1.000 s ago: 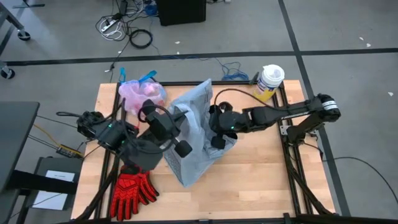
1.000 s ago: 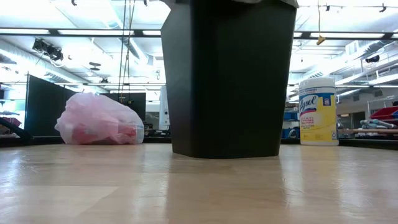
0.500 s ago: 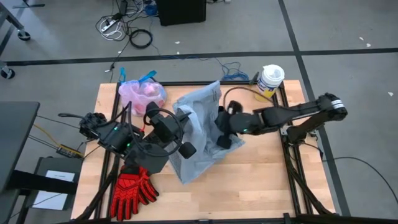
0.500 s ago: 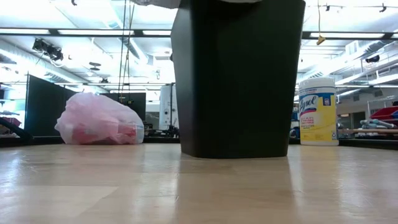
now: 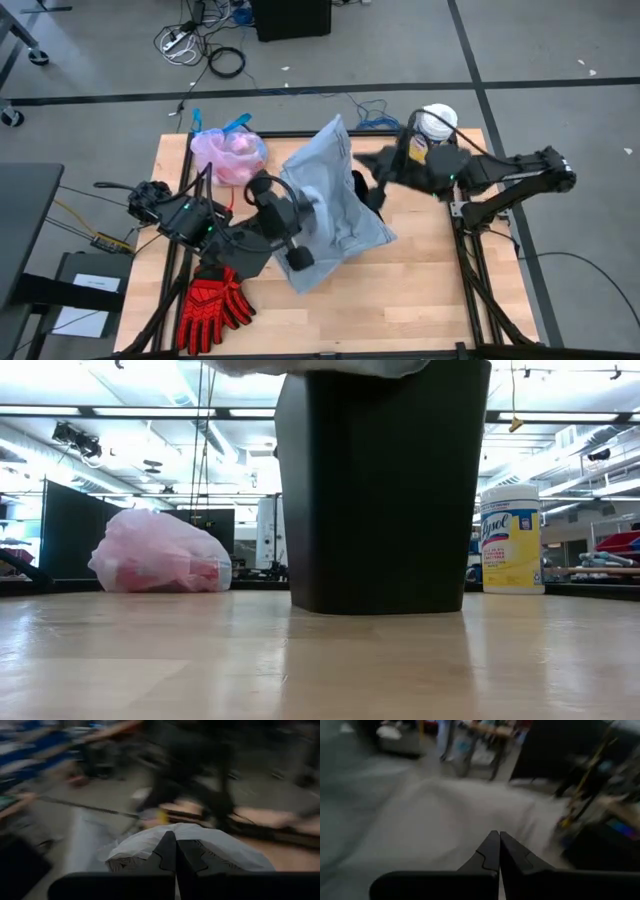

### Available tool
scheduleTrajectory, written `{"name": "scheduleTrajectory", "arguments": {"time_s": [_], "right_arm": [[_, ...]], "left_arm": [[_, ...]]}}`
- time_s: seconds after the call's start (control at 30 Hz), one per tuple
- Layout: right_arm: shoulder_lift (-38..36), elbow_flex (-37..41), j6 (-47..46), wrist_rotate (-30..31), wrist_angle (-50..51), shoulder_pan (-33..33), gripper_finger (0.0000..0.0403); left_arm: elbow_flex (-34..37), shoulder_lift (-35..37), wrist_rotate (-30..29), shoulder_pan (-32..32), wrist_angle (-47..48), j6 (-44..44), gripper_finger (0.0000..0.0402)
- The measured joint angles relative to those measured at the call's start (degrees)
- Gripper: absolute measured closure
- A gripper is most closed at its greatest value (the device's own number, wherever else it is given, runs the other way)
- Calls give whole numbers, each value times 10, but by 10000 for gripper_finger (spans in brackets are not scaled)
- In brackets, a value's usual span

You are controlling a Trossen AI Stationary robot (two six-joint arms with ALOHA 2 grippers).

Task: Place trash/remove bag and relplace
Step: Put the gray trash bag into the trash bin

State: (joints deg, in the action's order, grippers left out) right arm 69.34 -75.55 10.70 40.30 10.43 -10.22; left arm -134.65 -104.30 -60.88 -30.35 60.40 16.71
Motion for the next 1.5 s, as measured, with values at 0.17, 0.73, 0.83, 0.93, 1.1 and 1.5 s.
{"name": "scheduleTrajectory", "arguments": {"time_s": [0.17,0.73,0.83,0.93,1.1,1.5], "right_arm": [[30,0,118,-50,-121,80,403],[84,0,-34,-418,53,147,403],[84,2,-58,-454,83,131,403],[83,30,-81,-464,85,114,403],[84,88,-117,-447,67,96,403],[80,146,-199,-446,51,91,403]], "left_arm": [[0,-11,81,0,-5,-13,400],[0,-29,95,0,-9,77,400],[0,-29,95,0,-8,61,400],[0,-29,94,0,-2,59,400],[0,-29,90,0,-2,47,400],[0,-29,52,16,-11,60,400]]}}
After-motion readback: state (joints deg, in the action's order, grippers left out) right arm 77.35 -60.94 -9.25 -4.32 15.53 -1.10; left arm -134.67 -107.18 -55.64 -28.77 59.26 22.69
